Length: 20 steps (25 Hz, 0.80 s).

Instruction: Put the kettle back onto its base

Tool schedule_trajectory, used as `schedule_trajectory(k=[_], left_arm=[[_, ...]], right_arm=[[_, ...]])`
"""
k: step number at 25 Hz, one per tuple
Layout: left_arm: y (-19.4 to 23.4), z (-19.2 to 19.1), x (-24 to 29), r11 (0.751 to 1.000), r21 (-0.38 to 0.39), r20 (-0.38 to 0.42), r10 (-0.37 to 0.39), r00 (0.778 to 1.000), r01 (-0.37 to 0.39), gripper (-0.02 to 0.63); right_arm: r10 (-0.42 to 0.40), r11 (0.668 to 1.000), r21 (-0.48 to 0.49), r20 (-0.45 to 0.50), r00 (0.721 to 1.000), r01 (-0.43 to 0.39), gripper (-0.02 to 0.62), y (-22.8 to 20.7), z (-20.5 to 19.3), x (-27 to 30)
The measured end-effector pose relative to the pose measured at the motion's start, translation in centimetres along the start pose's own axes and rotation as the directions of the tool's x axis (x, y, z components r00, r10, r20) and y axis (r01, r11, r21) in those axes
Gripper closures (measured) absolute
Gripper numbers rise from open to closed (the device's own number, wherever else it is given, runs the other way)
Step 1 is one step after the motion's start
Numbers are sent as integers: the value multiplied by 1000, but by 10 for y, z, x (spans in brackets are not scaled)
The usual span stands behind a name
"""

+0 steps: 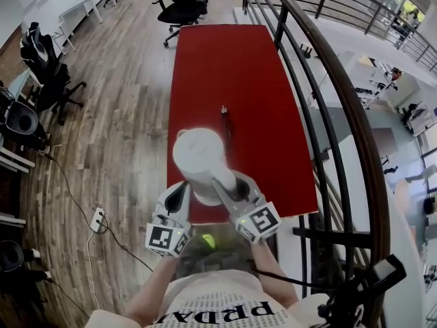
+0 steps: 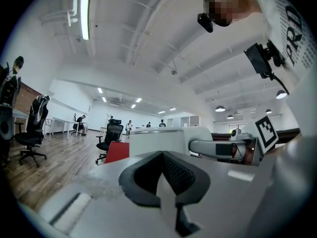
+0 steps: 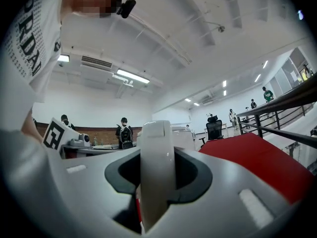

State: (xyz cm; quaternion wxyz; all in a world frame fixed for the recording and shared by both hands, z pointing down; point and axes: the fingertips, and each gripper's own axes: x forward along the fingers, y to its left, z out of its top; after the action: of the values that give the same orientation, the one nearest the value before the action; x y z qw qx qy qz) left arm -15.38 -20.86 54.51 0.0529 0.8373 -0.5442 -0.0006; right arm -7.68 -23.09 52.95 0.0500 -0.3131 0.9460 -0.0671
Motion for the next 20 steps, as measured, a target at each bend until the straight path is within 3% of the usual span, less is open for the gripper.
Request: schedule_trajectory(k=[14,20], left_arm=[[-5,2,-11,1000,-13,-8,4,1000,-4,615],[-13,3,-15,1000,-8,-13,-15,1000,15,615]], right_arm=[[-16,999,-50,-5,1000,16,469,20,-5,-11],[-68,995,-75,7,998,69,469,25,-6,-17]])
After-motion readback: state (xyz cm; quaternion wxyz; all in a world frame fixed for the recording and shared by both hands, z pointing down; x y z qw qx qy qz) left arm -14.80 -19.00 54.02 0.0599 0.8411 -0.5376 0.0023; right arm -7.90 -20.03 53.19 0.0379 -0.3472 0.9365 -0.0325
